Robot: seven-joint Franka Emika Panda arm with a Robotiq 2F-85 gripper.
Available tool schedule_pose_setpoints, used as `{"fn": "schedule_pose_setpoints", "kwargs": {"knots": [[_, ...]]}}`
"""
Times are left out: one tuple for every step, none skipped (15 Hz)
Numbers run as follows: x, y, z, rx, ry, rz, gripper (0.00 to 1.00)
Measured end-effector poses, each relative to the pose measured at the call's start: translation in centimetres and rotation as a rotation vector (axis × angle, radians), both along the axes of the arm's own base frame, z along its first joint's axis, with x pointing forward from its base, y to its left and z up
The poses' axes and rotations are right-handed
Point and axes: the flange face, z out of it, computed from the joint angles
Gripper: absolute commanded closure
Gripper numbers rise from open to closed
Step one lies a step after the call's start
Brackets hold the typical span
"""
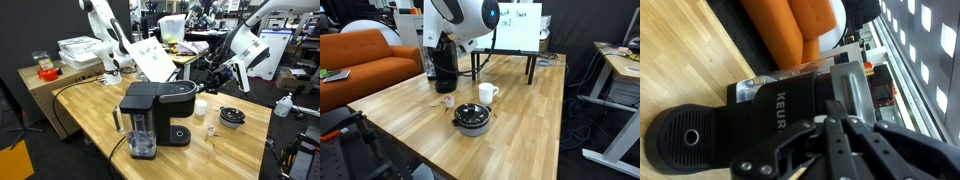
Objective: Open the water reservoir lid on the Keurig machine
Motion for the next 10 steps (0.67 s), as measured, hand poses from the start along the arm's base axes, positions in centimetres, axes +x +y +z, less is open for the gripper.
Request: {"fn": "schedule_pose_setpoints", "kwargs": {"knots": [[0.2, 0.1, 0.4, -0.003, -0.002, 0.006, 1.00], [0.4, 0.3, 1.0, -0.005, -0.007, 0.012, 1.00], [0.6, 0.6, 1.5, -0.007, -0.010, 0.019, 1.00], [0.8, 0.8, 2.0, -0.007, -0.016, 0.024, 1.00], [1.0, 0.9, 2.8, -0.007, -0.025, 0.026, 1.00], [1.2, 1.2, 3.4, -0.005, -0.030, 0.030, 1.00], [1.3, 1.7, 3.9, -0.003, -0.034, 0.038, 1.00], [1.4, 2.3, 4.3, -0.002, -0.037, 0.046, 1.00], [1.4, 2.7, 4.5, -0.002, -0.040, 0.053, 1.00], [1.4, 2.9, 4.6, -0.004, -0.040, 0.059, 1.00]]}}
